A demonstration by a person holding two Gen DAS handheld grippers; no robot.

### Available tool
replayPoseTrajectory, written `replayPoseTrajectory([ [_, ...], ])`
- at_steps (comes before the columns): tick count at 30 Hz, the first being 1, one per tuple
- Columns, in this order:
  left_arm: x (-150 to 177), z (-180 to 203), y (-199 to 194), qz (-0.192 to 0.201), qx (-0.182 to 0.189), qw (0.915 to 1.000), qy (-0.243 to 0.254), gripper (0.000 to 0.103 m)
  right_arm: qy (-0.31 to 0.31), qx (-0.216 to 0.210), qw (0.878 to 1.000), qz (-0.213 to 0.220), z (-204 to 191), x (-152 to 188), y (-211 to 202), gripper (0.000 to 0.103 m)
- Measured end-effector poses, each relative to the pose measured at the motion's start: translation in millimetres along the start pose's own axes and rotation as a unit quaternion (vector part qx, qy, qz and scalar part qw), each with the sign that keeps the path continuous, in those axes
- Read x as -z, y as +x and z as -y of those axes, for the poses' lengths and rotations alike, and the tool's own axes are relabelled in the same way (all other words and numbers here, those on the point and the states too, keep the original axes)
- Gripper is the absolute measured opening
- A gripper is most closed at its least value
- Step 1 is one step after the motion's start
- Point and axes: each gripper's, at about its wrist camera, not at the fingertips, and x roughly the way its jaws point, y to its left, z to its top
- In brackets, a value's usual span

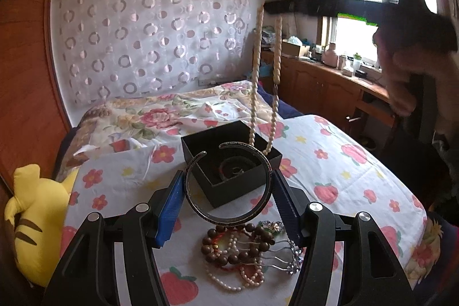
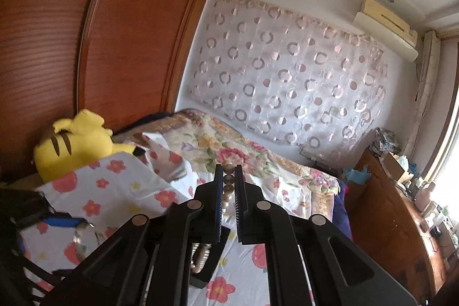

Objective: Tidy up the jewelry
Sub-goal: 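Lower the pearl necklace into the box and open the right tool while the left tool holds the bangle above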

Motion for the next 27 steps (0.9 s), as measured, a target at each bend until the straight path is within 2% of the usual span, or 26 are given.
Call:
replayPoseTrajectory([
  [8,-13,-7,8,-0.002,-0.014,0.9999,0.002,0.058,0.022,-0.015,0.998,-0.058,-9,43,41,0.009],
  [15,-15,-15,25,-0.015,-0.027,0.9995,0.001,0.058,0.059,-0.042,0.991,-0.111,-16,79,69,0.009],
  [19,-17,-18,37,-0.025,-0.030,0.9992,0.005,0.058,0.076,-0.044,0.989,-0.117,-16,88,71,0.013],
  [22,-22,-18,48,-0.032,-0.031,0.9990,0.008,0.058,0.084,-0.047,0.989,-0.113,-9,87,67,0.021],
  [27,-32,-17,73,-0.043,-0.030,0.9986,0.012,0.058,0.089,-0.048,0.989,-0.104,2,87,51,0.022],
])
